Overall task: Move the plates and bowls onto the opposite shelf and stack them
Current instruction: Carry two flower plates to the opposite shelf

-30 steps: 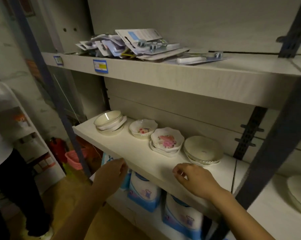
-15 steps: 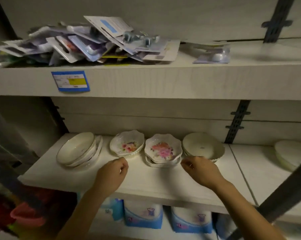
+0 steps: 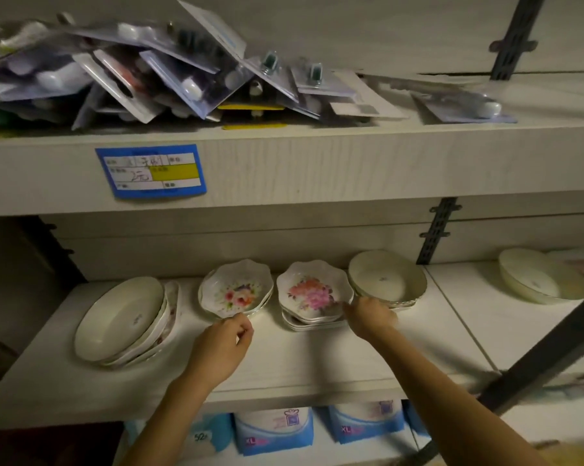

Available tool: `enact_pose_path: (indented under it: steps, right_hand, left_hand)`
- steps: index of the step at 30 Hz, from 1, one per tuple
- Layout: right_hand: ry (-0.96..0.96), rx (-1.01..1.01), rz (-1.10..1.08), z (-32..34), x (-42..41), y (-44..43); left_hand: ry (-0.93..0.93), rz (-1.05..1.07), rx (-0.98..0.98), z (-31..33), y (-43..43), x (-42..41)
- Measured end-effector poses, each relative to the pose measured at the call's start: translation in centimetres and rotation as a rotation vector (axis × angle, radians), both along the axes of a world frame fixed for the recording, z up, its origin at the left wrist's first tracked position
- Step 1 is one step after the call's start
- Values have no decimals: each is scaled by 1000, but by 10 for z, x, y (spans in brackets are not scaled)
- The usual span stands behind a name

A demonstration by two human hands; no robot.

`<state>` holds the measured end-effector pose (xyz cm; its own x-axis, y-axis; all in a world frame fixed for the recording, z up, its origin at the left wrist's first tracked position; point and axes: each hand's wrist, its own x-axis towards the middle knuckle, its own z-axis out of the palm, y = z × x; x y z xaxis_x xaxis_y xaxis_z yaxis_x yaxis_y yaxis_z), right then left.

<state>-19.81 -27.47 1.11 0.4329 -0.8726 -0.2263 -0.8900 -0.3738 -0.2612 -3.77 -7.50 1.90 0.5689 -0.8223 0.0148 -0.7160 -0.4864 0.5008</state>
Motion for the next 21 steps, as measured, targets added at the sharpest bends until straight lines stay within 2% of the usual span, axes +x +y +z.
enact_pose_path:
  steps: [10, 15, 21]
  right_hand:
    - [22, 143, -87, -1, 26, -6]
    - [-95, 261, -63, 3, 27, -20]
    - [-208, 197, -49, 17, 14, -19]
  left_hand:
    - [64, 40, -10, -18, 16, 21]
    - [101, 146, 7, -27, 15, 33]
    - [283, 323, 61, -40, -4, 55]
